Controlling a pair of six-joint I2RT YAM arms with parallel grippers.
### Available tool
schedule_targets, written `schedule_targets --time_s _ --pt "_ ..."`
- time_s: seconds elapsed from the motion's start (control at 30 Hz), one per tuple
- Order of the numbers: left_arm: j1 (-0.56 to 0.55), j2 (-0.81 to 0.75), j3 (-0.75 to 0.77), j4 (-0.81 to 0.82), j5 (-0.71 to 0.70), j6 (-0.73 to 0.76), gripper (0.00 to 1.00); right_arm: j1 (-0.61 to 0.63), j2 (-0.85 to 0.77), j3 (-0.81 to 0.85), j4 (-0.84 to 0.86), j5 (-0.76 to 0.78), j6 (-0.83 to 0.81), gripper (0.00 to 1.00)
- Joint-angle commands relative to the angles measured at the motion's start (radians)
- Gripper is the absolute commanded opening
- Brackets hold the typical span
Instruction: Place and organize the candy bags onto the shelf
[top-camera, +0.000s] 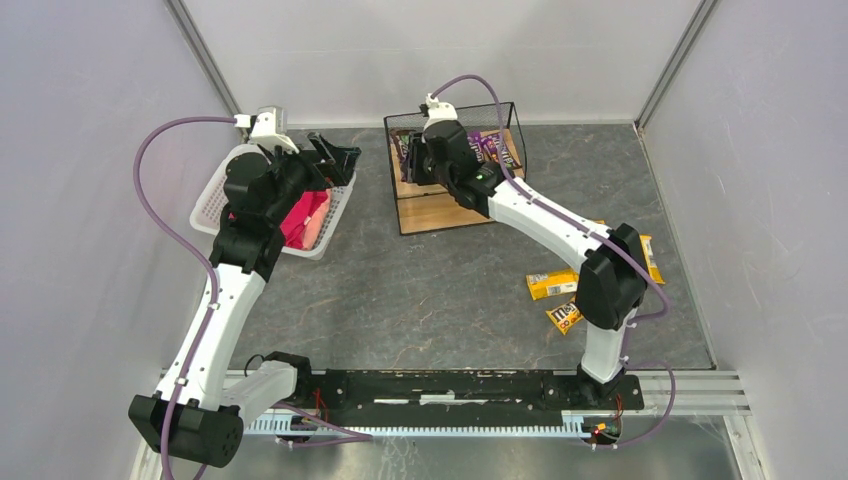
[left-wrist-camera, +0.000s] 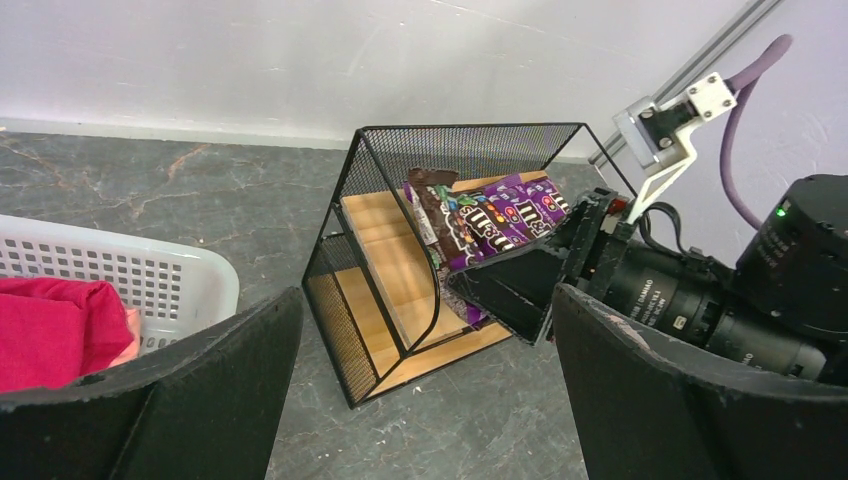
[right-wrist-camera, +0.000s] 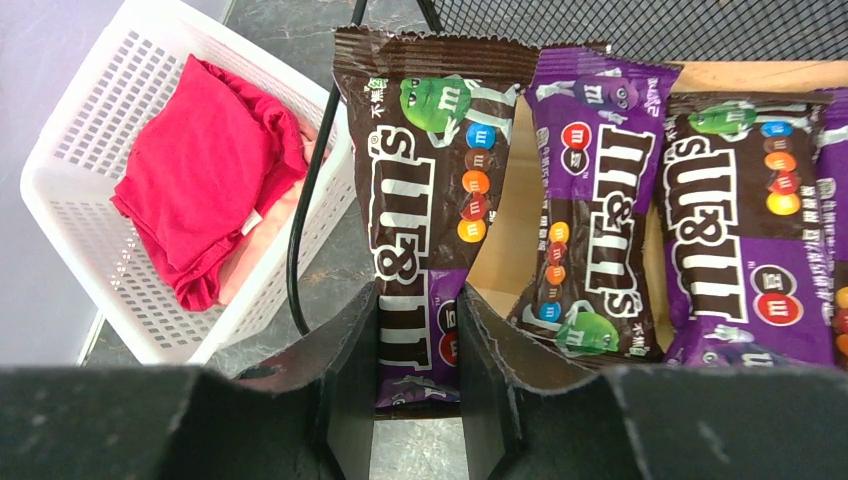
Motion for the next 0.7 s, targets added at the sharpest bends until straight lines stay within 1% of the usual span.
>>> schedule_targets --time_s 0.0,0.2,0.3,0.67 --pt "0.005 -0.005 -0.002 0.053 0.021 -0.031 1.00 0.018 0.022 0.066 0.025 0.047 0.053 0.37" --pt "0.005 -0.001 -0.003 0.055 0.027 -0.035 1.00 0.036 0.053 0.086 -0.009 0.130 0.076 0.38" --pt "0.005 -0.001 -0.004 0.054 0.027 -0.035 1.00 0.043 0.051 0.067 0.014 0.164 0.084 0.38" --pt "0.004 0.001 -0.004 0.057 0.030 -0.037 1.00 0.046 0.122 0.123 0.002 0.225 0.071 0.38"
